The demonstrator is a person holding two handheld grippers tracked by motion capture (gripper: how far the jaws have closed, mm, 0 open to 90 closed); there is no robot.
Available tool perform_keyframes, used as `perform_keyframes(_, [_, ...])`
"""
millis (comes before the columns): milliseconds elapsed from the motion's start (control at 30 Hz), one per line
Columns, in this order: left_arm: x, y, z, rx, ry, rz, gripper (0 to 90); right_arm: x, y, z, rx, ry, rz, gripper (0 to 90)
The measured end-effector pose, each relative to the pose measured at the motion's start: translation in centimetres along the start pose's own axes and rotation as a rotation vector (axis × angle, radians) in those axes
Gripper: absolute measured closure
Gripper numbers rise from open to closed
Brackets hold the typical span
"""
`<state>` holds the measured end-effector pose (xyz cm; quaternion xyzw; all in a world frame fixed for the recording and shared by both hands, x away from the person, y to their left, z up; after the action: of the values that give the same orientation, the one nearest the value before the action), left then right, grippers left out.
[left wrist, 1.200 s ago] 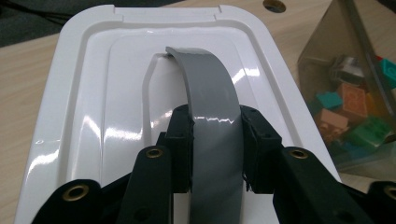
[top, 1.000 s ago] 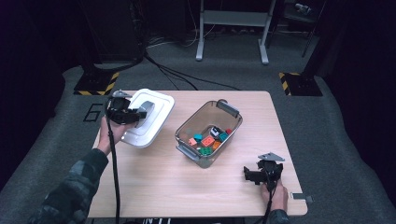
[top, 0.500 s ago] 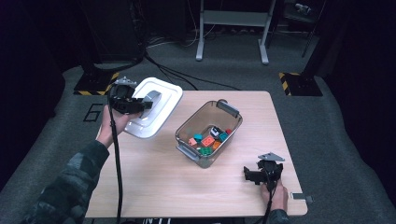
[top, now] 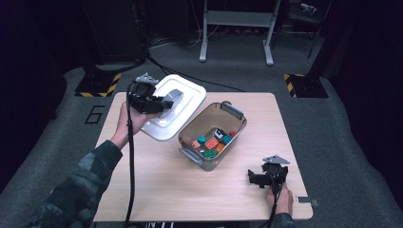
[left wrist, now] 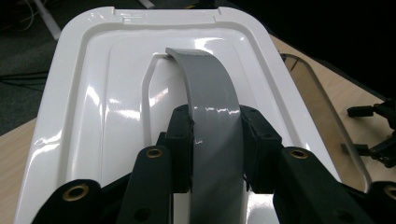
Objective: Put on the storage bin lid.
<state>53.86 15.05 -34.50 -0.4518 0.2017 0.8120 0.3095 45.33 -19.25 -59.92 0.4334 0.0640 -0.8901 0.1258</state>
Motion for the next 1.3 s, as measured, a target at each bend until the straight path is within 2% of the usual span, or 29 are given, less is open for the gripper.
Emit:
perform_keyframes(133, [-0.5,1.5,-0.9,0.022,-0.003,-0.019,67.9,0.0,0.0,0.0,-0.001,-0.002,0.005,0.0])
perform_keyframes(267, [-0.7,2.9,-1.9,0.048,-0.007,-0.018,67.9,0.0,0.0,0.0,-0.001,-0.002,0.006,0.0])
perform_keyframes(633, [0.0,5.6,-5.1,0.104,-0.048,-0.020,67.9,0.0,0.0,0.0,-0.002,0.002,0.000,0.0])
perform_keyframes(1300, [2.8,8.5,-10.3,0.150,-0.121,-0.002,67.9,0.0,0.0,0.0,0.001,-0.001,0.003,0.0])
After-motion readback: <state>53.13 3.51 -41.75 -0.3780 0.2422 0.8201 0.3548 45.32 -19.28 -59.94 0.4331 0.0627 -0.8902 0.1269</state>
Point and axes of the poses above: each handheld gripper's, and its own axes: z roughly backward along the jaws, x roughly out of its underside, y roughly to its right, the point moved 10 cm from there along -z, roughly forward along the jaws, and after that the axes turned 6 degrees about y, right-handed, at the moved point
